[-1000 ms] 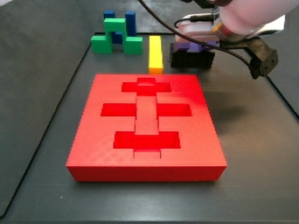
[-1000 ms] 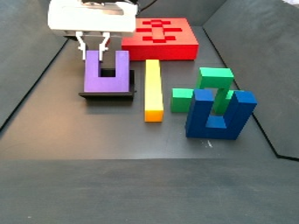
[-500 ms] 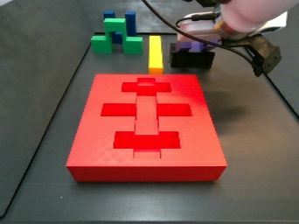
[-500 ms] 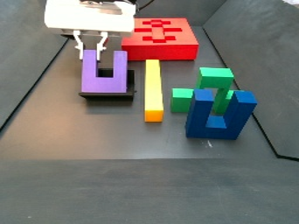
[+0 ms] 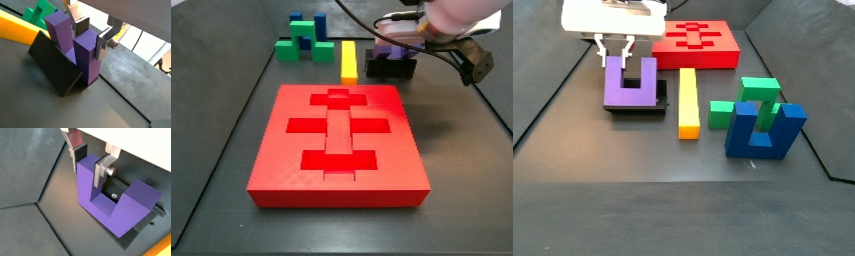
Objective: Pick up the purple object. Move up. Place the purple object on the fixture. Regrasp the purple object. Move to above the board. Insert the purple object.
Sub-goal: Regrasp the purple object, then move to above the board.
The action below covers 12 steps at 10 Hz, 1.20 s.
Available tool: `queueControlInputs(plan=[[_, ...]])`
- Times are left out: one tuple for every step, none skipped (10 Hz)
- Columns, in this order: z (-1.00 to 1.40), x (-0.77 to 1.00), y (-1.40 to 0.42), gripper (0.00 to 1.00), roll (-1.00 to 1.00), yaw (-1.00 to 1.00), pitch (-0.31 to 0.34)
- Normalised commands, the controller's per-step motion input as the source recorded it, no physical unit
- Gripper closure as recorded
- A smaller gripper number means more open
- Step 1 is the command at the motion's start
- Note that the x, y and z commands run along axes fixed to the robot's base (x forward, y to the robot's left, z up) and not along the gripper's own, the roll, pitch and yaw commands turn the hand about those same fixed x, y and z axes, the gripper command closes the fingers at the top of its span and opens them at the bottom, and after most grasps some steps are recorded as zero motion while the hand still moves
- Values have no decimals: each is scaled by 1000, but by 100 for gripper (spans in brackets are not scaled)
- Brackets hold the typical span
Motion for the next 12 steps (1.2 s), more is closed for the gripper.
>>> queueControlInputs(plan=[[0, 0, 0, 100, 0, 0, 0], [0, 0, 0, 100, 0, 0, 0], [0, 0, 0, 100, 0, 0, 0], [0, 0, 0, 100, 0, 0, 0], [0, 0, 0, 100, 0, 0, 0], [1400, 0, 0, 100, 0, 0, 0], [1400, 18, 29, 100, -6, 10, -23], [1400, -11, 42, 100, -105, -19, -54], [1400, -28, 53, 100, -72, -17, -76], [1400, -25, 39, 100, -36, -39, -21], [1400, -19, 35, 100, -24, -47, -1], [1400, -12, 42, 100, -14, -37, 26]])
